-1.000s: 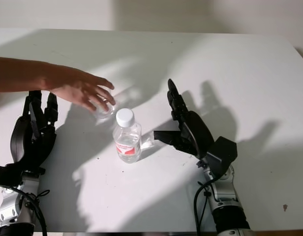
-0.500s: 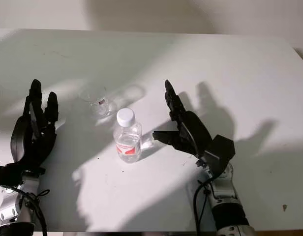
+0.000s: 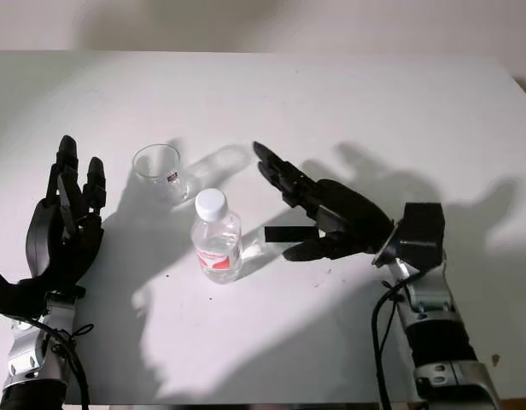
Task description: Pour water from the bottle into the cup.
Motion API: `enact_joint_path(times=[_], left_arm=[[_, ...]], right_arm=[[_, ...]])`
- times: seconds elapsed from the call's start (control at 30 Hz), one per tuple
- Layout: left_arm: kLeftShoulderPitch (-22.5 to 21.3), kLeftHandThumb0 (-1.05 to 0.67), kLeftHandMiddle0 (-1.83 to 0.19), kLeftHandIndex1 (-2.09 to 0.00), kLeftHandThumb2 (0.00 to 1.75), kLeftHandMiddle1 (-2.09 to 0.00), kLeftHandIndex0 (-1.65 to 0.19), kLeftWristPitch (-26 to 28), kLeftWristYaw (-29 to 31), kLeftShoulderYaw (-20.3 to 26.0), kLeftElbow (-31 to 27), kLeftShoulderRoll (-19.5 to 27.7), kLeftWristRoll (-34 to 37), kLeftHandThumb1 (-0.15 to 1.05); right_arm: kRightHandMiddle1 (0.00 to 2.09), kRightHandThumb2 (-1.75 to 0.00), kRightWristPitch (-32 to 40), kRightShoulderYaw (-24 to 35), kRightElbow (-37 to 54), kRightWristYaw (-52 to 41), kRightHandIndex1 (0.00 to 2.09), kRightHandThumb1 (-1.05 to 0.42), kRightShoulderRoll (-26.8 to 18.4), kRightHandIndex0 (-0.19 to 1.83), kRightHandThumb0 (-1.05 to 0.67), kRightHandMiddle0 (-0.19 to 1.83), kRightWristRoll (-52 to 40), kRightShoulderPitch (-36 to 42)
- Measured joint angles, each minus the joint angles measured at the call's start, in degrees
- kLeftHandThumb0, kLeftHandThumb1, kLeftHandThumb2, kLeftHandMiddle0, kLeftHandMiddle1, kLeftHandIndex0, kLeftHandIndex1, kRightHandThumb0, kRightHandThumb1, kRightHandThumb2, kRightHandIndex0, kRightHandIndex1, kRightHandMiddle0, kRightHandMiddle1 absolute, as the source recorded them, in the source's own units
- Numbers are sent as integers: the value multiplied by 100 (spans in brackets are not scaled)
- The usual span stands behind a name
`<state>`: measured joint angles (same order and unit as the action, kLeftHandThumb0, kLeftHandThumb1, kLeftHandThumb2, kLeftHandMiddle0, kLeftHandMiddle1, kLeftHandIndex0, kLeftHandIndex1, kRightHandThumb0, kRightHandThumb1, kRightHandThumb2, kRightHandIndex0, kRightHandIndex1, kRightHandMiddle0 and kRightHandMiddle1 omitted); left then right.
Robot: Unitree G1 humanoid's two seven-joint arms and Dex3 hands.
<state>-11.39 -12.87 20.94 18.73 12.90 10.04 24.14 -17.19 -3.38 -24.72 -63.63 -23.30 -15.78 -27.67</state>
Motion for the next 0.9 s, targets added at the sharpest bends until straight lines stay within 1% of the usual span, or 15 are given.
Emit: enact_joint_path(times=[0.1, 0.17, 0.3, 0.53, 0.67, 0.77, 0.9], left_arm=[[-13, -73, 19, 0, 63, 0, 19, 2, 2, 2, -1, 4, 3, 105], [-21, -73, 19, 0, 63, 0, 19, 7, 11, 5, 1, 4, 24, 105], [-31, -73, 19, 0, 63, 0, 19, -3, 11, 5, 8, 5, 9, 105], [-35, -73, 19, 0, 63, 0, 19, -23, 3, 31, 6, 16, -4, 105], [-35, -73, 19, 0, 63, 0, 19, -27, 3, 37, 5, 17, -2, 105], [-35, -73, 19, 0, 62, 0, 19, -28, 2, 40, 4, 17, -2, 105], [-35, -73, 19, 0, 63, 0, 19, -62, 5, 42, 4, 17, -3, 105]], right_arm=[[2, -5, 76, -111, -104, -140, 0, -96, 45, -19, -99, -18, 28, -113], [3, -4, 148, -178, -288, -211, 0, -93, 130, -19, -96, -16, 56, -232], [5, -4, 232, -310, -884, -347, 2, -91, 375, -17, -95, -12, 159, -480], [8, -4, 356, -349, -1761, -583, 8, -89, 813, -7, -94, -6, 246, -909], [9, -4, 361, -353, -1973, -601, 8, -86, 1006, -5, -90, -4, 351, -1067], [9, -4, 422, -363, -2034, -596, 7, -85, 1115, -5, -91, -3, 419, -1135], [10, -5, 476, -396, -2033, -557, 9, -84, 1206, 1, -94, 1, 500, -1178]])
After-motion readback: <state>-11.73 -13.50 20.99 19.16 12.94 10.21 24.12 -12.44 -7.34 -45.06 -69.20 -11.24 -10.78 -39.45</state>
